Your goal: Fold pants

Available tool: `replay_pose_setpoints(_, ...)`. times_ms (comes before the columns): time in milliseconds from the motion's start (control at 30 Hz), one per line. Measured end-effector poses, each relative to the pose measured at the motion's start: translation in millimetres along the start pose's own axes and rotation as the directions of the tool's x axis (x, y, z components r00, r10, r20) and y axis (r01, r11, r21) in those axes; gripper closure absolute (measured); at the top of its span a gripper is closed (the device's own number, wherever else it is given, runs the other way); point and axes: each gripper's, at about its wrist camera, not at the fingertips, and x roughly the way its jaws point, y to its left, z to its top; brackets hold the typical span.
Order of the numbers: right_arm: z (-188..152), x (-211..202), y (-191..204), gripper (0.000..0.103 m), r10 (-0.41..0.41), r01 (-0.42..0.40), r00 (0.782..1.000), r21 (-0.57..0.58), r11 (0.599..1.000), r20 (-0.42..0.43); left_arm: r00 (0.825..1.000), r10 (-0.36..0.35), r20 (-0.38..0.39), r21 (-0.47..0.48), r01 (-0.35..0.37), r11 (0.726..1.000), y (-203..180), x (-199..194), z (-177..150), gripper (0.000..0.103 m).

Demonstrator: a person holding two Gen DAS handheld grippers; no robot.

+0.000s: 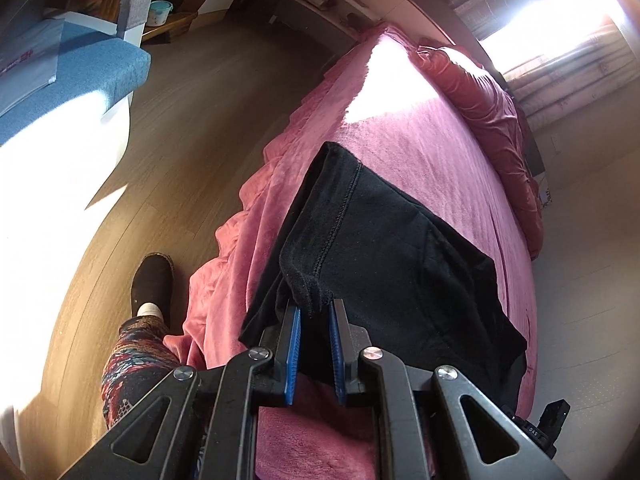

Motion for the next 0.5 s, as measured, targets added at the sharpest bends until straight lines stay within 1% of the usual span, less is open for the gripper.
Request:
replay_pose_setpoints(167,-2,-2,-1,0.096,-0.013,0.013,1.0,-0.014,1.0,-0.002,1.0,0.006,-0.018,0.021,-0.006,1.0,5,-4,-8,0.089)
replay_pose_setpoints(267,0,11,3,0.096,-0.051,0.05,0.998,-0.039,0.998,-0.023,0.999,0.034,-0.037,0.022,-0.033,0.999,9,5,-11,0.089)
replay_pose_setpoints(333,-2,22,2,0.096,-0.063,0.061,0.997,-0.041,0.997,-0.054,0.996,0.052,-0.07,0.006,-0.052,0.999,12,12,-12,0.087)
replay_pose_setpoints(367,-2,23,1,0.096,-0.062,0.06,0.996,-0.037,0.998,-0.056,0.995,0.06,-0.082,-0.009,-0.061,0.998,16,14,-12,0.081)
replay_pose_setpoints(400,-1,23,1,0.096,-0.055,0.053,0.997,-0.033,0.998,-0.055,0.994,0.067,-0.086,-0.028,-0.069,0.997,19,14,-10,0.072)
replay_pose_setpoints(467,0,21,-3,0.095,-0.044,0.042,0.998,-0.031,0.999,-0.055,0.996,0.062,-0.067,-0.06,-0.066,0.996,23,6,-5,0.071)
replay_pose_setpoints(500,2,19,-8,0.094,-0.027,0.026,0.998,-0.017,1.0,-0.055,0.995,0.09,-0.042,-0.065,-0.093,0.994,22,-1,-2,0.072)
